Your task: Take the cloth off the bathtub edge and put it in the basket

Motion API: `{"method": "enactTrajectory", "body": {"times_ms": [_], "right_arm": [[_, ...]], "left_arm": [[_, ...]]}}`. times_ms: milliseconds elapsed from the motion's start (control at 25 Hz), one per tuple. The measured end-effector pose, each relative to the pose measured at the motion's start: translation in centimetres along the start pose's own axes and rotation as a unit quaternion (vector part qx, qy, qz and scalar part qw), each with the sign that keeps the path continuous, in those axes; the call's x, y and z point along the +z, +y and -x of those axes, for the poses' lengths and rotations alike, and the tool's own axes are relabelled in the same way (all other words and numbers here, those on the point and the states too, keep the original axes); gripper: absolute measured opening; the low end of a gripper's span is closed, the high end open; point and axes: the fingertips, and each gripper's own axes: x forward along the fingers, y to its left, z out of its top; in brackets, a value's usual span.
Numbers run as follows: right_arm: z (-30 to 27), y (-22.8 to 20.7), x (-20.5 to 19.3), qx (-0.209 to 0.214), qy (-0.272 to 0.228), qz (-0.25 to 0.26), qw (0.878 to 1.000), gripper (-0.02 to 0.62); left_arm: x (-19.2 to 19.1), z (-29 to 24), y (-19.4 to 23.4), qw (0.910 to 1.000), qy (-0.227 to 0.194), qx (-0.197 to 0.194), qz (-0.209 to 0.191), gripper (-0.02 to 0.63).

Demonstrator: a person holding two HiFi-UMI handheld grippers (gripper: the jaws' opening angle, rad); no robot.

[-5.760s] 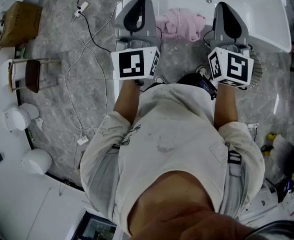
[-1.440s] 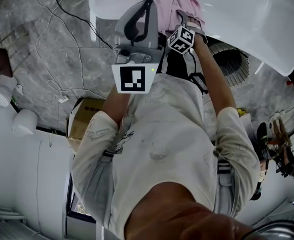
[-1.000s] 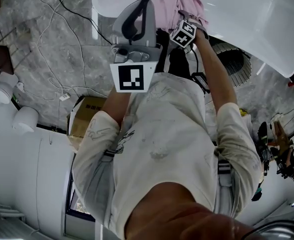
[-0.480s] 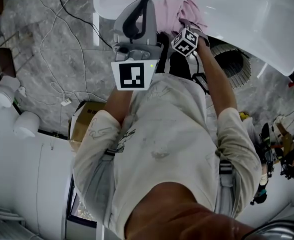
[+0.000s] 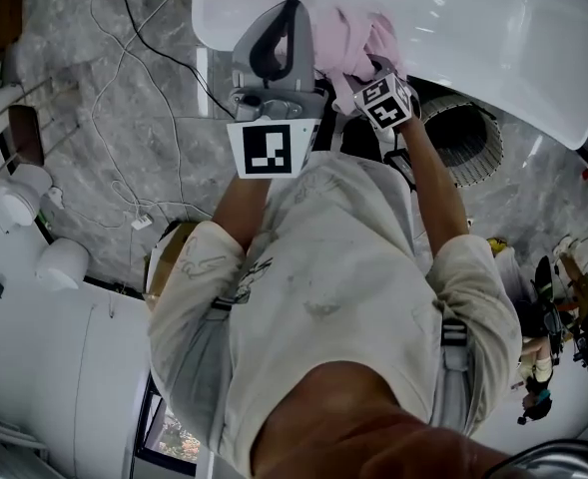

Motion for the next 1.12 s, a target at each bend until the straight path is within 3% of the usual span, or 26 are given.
{"method": "enactTrajectory", "body": {"times_ms": [320,640,920,1120], "right_arm": [[6.2,0.4,2.2,-0.032,-0.072,-0.035,0.996,0.163],[13.4,-0.8,4.5,-0.082,-0.153,-0.037,0.984,0.163],[21.4,-2.6,6.5,-0.146,-0.24,-0.062,0.958,0.163],[28.0,-4.7,7.4,-0.202,-0.306,-0.081,0.927,0.163]], "left_arm": [[2.8,0.7,-3.2,0.9996,-0.019,-0.02,-0.005,0.0],[4.2,1.7,-6.7,0.9989,-0.029,-0.034,-0.015,0.0],[5.4,2.7,-10.1,0.9972,-0.038,-0.055,-0.034,0.0],[7.2,2.4,-12.6,0.9952,-0.057,-0.071,-0.037,0.0]]}}
